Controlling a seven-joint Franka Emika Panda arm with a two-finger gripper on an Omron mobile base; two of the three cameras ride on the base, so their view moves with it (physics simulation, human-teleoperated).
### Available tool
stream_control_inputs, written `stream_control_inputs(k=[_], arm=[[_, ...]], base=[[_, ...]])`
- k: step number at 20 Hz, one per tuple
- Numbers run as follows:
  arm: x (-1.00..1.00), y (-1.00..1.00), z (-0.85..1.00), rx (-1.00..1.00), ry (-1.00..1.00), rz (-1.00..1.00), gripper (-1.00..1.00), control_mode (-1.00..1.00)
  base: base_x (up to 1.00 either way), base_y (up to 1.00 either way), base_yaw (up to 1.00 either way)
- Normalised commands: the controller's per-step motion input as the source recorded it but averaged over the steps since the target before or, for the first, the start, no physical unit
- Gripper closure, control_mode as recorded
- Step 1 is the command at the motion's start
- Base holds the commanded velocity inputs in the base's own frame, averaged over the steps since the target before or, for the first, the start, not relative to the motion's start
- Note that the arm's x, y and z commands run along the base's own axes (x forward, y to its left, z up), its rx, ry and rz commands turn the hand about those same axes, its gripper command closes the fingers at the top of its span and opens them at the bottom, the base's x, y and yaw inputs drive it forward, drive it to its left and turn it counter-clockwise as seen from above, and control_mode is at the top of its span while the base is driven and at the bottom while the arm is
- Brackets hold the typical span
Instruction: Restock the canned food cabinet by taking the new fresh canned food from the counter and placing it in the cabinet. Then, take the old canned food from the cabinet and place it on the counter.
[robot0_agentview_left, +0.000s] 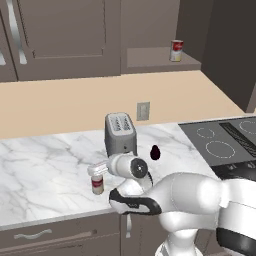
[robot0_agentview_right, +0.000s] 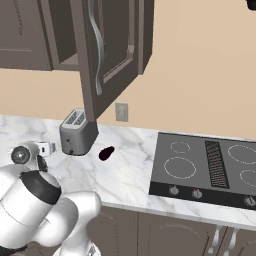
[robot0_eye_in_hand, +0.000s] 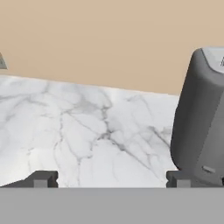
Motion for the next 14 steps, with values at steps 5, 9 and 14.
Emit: stream_control_inputs(k=[5, 9, 14], arm=[[-0.17, 0.42, 1.00, -0.10, -0.06, -0.10, -1.00, -1.00], [-0.94, 0.04, 1.00, -0.12, 0.00, -0.08, -1.00, -1.00], [-1.00, -0.24, 1.00, -0.02, 0.02, -0.12, -1.00, -1.00]], base=[[0.00, 0.00, 0.00], [0.00, 0.00, 0.00], [0.00, 0.00, 0.00]])
